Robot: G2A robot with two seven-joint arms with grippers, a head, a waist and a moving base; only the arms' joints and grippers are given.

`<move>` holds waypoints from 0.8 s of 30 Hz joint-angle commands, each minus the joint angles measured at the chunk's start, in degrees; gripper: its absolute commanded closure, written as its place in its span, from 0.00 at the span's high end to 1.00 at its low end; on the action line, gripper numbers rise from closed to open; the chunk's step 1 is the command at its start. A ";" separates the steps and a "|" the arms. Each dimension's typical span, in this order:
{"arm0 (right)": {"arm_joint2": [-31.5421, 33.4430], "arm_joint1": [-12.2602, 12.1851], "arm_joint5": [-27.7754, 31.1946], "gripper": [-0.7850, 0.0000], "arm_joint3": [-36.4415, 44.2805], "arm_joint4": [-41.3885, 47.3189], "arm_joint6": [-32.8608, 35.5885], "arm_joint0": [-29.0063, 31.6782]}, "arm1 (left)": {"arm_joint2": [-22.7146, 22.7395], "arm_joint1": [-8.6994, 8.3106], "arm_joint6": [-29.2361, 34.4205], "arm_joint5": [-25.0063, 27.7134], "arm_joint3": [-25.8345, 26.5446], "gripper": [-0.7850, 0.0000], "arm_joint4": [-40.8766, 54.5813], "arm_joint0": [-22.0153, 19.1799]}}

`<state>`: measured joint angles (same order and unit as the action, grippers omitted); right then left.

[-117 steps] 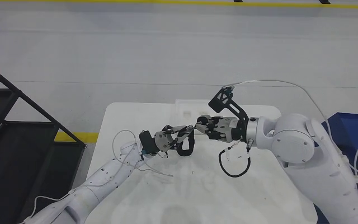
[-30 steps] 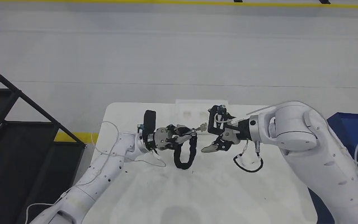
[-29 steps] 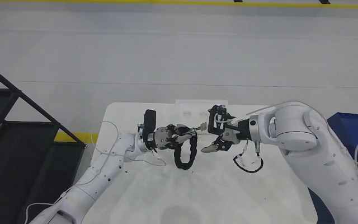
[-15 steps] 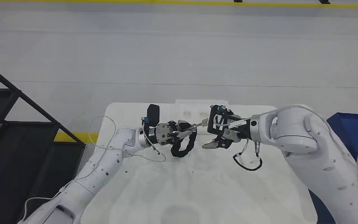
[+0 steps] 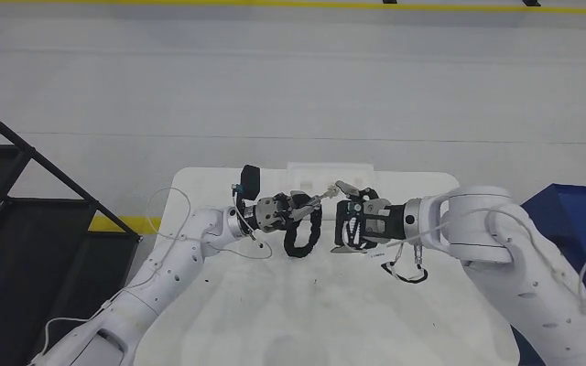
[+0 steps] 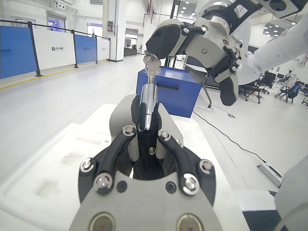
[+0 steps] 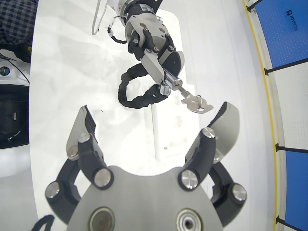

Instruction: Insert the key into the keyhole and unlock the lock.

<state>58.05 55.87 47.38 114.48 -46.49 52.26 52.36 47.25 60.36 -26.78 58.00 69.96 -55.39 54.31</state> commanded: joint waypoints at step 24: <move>-5.08 -0.06 1.16 1.00 -0.98 4.78 2.90 -4.86 | 1.75 0.56 -2.81 0.00 0.52 0.00 -3.87 0.42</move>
<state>52.82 55.88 48.36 113.65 -42.05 55.23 47.56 49.04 60.89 -29.63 58.00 70.28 -58.81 54.71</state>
